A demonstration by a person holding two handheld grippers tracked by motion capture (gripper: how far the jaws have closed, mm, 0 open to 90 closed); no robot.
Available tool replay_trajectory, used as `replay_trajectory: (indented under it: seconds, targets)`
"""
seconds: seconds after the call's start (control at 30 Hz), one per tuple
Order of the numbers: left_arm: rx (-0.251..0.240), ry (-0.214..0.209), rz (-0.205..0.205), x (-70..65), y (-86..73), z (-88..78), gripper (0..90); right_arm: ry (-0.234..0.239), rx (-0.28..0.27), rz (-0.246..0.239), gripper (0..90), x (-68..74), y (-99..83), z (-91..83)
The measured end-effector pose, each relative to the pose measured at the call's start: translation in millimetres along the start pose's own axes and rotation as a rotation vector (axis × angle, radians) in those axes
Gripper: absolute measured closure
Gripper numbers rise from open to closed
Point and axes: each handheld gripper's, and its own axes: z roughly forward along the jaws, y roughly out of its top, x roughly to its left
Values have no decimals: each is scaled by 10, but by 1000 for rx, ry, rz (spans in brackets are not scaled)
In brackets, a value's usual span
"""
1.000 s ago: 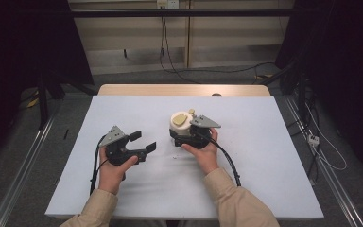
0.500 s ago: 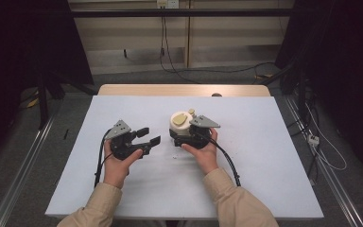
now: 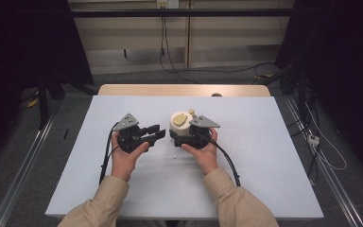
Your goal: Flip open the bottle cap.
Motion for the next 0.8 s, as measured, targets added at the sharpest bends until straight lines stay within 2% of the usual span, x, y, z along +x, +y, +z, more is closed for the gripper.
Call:
replay_trajectory:
  seconds: [0.07,0.43,0.53,0.8]
  targets:
    - [11,18,18,-10,21,25,685,-5,7,-12,48,7,-9,6]
    - [22,-14,26,1,49,133,899,-1,9,-15,49,2,-4,5]
    - [39,-29,26,-8,75,171,900,-1,10,-14,49,2,-4,5]
    - [66,-22,36,-35,142,255,900,2,11,-13,49,-1,-1,6]
